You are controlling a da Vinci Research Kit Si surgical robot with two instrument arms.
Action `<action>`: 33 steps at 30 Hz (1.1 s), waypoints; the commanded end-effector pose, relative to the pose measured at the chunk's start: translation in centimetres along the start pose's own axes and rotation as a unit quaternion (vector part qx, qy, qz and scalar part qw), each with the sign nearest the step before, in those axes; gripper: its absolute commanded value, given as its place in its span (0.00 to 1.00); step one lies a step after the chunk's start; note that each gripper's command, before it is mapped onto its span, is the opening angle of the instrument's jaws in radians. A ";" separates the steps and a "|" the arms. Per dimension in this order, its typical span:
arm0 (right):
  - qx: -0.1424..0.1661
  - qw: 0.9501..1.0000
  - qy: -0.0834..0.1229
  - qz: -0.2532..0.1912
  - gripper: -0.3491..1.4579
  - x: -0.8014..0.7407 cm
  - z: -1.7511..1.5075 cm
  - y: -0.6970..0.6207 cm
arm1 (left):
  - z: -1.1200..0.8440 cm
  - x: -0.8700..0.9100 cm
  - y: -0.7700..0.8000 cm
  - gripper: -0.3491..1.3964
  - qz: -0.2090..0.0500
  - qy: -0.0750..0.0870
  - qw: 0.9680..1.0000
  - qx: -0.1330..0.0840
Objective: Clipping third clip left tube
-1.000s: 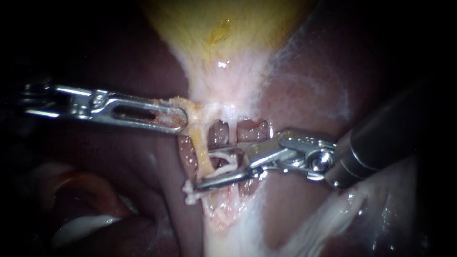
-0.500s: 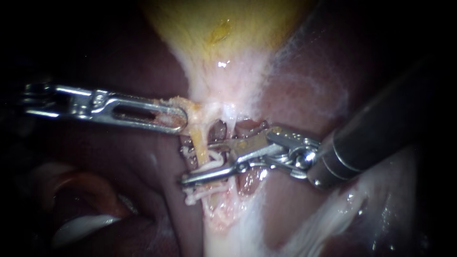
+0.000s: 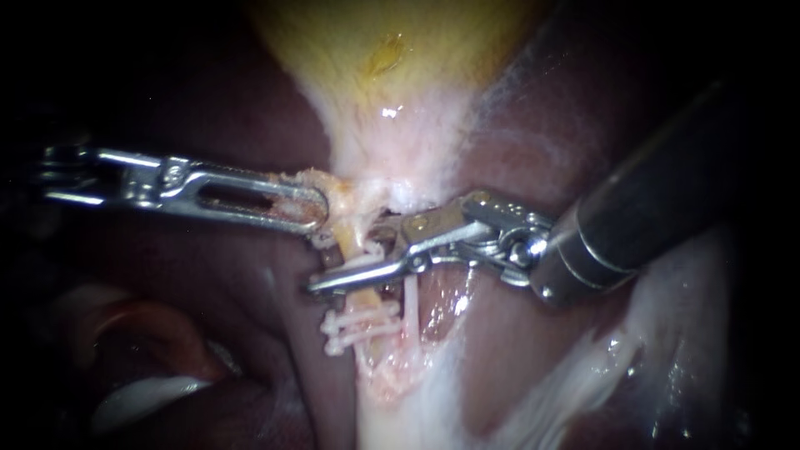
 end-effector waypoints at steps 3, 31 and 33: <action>0.009 1.000 0.001 0.006 0.42 -0.01 0.00 -0.03 | 0.00 -0.01 0.03 0.00 0.000 0.000 1.000 0.001; 0.057 0.997 0.038 0.029 0.11 0.05 -0.10 -0.12 | 0.03 -0.04 0.11 0.00 0.000 0.000 1.000 0.000; 0.058 0.997 0.037 0.037 0.01 0.04 -0.13 -0.12 | 0.03 -0.04 0.11 0.00 0.000 0.000 1.000 0.000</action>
